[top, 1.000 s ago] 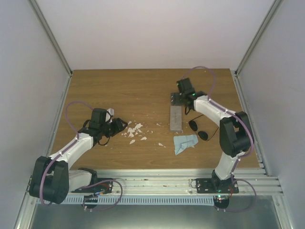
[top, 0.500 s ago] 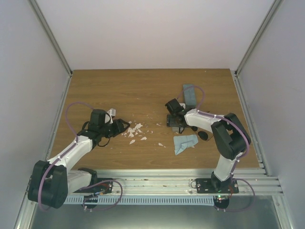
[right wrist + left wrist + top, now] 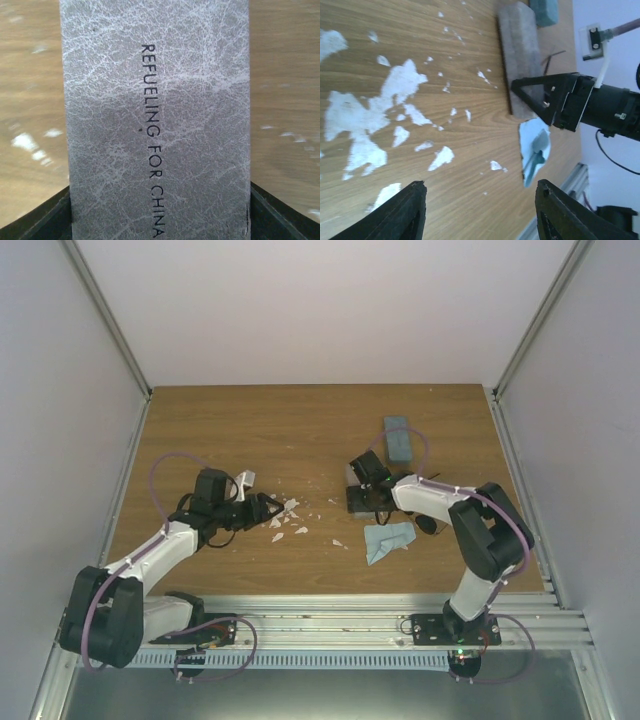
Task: Organize the sunglasses
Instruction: Pick up the sunglasses case from the center of the board, then open the sunglasses case.
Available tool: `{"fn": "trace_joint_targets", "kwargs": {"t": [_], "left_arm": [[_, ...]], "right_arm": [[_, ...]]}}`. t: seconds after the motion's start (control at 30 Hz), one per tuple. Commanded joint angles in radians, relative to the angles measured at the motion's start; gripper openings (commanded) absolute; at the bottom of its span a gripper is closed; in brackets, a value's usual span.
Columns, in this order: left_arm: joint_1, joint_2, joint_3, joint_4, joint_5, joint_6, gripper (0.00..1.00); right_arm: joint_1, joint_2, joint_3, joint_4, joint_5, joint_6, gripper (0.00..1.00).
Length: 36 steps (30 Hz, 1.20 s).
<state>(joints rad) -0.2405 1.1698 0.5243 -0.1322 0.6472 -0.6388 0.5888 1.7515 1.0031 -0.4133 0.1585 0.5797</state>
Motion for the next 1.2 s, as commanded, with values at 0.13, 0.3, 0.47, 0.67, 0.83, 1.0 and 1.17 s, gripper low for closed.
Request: {"fn": "trace_joint_targets", "kwargs": {"t": [0.13,0.3,0.47,0.67,0.83,1.0,1.17], "left_arm": [[-0.040,0.013,0.024,0.308,0.170,-0.065,0.70],[-0.041,-0.023,0.043,0.460,0.184,-0.145,0.85],[-0.041,-0.023,0.078,0.552,0.223,-0.234,0.89],[-0.044,-0.007,0.085,0.741,0.294,-0.368,0.88],[-0.050,-0.008,0.118,0.671,0.262,-0.322,0.89],[-0.072,0.023,0.130,0.700,0.298,-0.339,0.90],[-0.081,0.032,0.126,0.702,0.283,-0.332,0.88]], "right_arm": [[-0.009,-0.154,-0.041,0.268,-0.633,-0.113,0.58],[-0.017,-0.205,-0.038,0.445,-0.924,0.016,0.57],[-0.015,-0.250,-0.042,0.618,-1.096,0.199,0.55],[-0.012,-0.289,-0.024,0.727,-1.205,0.336,0.51],[-0.005,-0.315,-0.009,0.702,-1.224,0.348,0.49],[0.003,-0.316,0.010,0.649,-1.221,0.313,0.49],[0.009,-0.330,0.004,0.678,-1.229,0.323,0.49]]}}
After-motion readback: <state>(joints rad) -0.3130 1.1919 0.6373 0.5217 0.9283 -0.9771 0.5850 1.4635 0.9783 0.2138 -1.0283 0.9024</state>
